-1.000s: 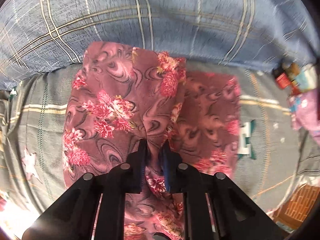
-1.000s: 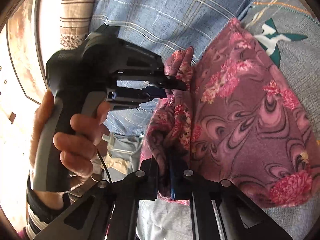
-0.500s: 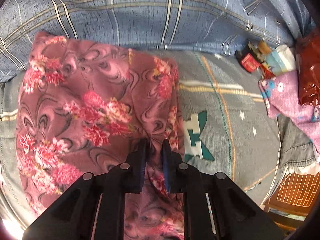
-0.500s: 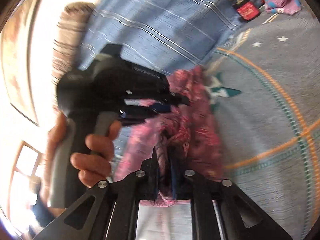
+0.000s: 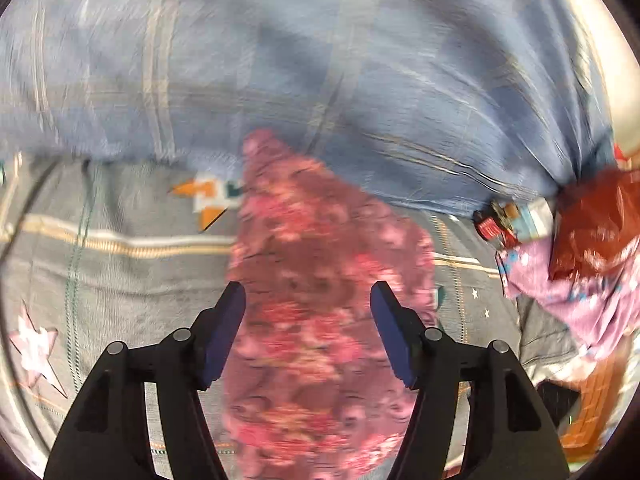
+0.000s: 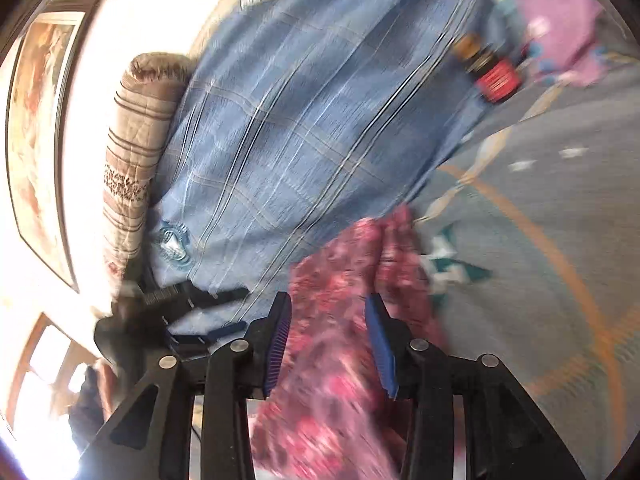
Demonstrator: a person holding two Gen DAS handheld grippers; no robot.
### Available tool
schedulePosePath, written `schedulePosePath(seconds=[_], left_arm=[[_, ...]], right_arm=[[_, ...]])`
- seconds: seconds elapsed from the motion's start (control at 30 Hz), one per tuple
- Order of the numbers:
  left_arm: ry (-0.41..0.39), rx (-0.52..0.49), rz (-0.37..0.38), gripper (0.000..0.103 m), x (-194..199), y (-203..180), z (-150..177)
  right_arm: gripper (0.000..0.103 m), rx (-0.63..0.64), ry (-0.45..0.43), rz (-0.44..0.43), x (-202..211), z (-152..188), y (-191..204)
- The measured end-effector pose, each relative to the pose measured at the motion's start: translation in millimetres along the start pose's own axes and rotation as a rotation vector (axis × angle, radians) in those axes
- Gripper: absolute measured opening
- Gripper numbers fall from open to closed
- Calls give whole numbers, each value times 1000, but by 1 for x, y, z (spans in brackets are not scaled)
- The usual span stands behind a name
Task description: Fold small clothes
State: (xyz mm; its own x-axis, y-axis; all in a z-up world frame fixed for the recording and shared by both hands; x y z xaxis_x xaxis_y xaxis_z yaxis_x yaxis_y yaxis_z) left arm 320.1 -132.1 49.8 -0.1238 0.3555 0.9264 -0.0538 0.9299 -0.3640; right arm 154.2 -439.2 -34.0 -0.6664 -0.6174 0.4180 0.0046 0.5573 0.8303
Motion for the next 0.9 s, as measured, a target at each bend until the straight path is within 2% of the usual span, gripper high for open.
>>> schedulePosePath(seconds=[0.07,0.17,0.23,0.3,0.33,0.37,0.43,0.57,0.63,0.67,0.8,0.9], left_arm=[[42,45,27,64,-17,17,-2],[79,45,48,64,-41,25,-2],[94,39,67,64,-54,24,-3],[72,18,34,61,-62,20,-1],[48,6,22,59,-62,20,0],[26,-3,4,55,-64,18,1],[13,6,-13,54,-73,19,2],[28,29,14,54,-90,29,3],[4,12,-1,54,-84,27,9],[-2,7,-11,54,-81,26,11],[-48,-18,-61,54,-63,21,30],[-83,-18,-67,54,-50,21,47]], right_arm=[[44,24,69,66,-33,-22,7],[44,32,187,224,-81,-46,2],[44,53,237,276,-99,-49,-1],[10,116,300,280,-116,-57,5],[5,140,296,267,-114,-59,10],[4,181,267,239,-109,-61,17],[4,219,228,243,-104,-66,22],[3,187,329,383,-133,-60,-16],[3,135,307,331,-128,-59,-23],[10,122,298,319,-125,-59,-22],[13,157,270,331,-101,-46,-1],[27,168,256,323,-81,-29,13]])
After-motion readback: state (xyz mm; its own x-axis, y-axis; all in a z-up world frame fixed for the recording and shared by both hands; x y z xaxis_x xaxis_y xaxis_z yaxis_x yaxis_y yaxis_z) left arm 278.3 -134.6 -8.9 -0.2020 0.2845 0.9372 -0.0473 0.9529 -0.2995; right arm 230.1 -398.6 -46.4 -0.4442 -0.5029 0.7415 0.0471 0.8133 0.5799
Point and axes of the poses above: each gripper's, at about its wrist camera, not at the fingertips, and x roughly against the way its jaws point, y to its left, z to its underside, the point moved 1 cm from there along -x, roughly the way its jaws point, and after that the axes turned 10 degrees about y, right-handed, at the moved point
